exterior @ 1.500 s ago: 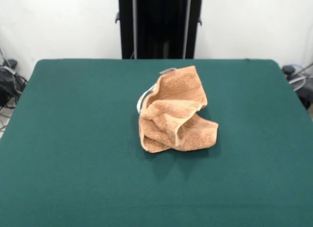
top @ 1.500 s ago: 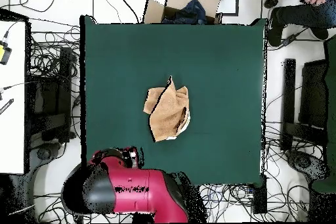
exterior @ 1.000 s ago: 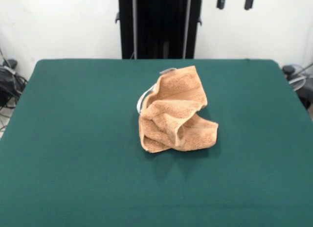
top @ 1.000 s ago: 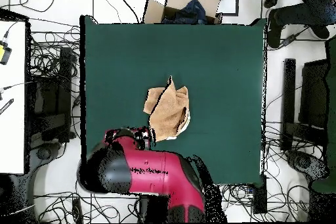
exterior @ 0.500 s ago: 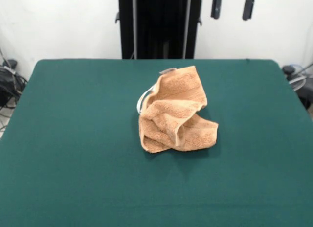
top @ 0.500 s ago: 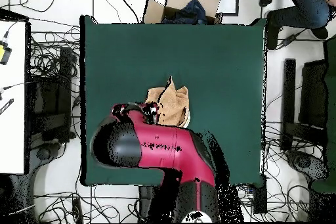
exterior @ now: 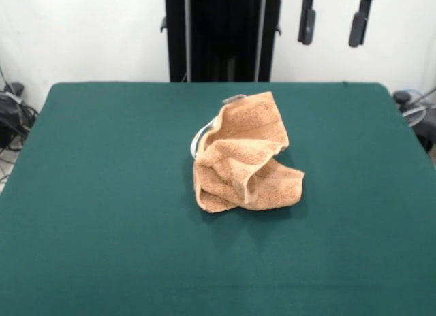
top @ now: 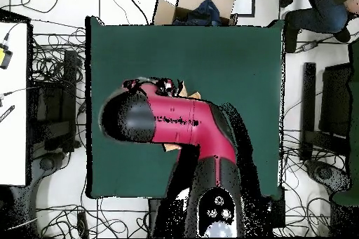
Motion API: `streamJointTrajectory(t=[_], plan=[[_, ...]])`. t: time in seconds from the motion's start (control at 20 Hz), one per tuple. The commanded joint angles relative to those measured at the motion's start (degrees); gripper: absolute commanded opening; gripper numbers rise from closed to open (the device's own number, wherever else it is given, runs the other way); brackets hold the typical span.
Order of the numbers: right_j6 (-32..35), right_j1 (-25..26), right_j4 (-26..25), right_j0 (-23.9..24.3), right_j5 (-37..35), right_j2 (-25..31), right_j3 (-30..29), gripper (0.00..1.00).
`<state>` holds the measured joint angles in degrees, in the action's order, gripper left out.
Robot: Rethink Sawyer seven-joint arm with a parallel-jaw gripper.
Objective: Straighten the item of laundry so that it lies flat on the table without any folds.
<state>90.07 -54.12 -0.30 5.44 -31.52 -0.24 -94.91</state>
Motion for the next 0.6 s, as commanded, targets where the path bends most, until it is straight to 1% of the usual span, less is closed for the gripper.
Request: streamJointTrajectory(t=[0.05, 0.2, 0.3, 0.45, 0.6], plan=[[5.06, 8.68, -1.22, 0.60, -14.33, 2.59, 13.31, 1.00], [4.42, 11.83, -1.46, 1.09, -18.76, 2.92, 20.27, 1.00], [5.09, 13.16, -1.14, 1.18, -20.26, 2.91, 22.87, 1.00], [4.42, 14.35, -1.49, 1.24, -21.40, 3.10, 25.12, 1.00], [4.32, 14.39, -1.52, 1.13, -21.86, 2.94, 25.09, 1.00]])
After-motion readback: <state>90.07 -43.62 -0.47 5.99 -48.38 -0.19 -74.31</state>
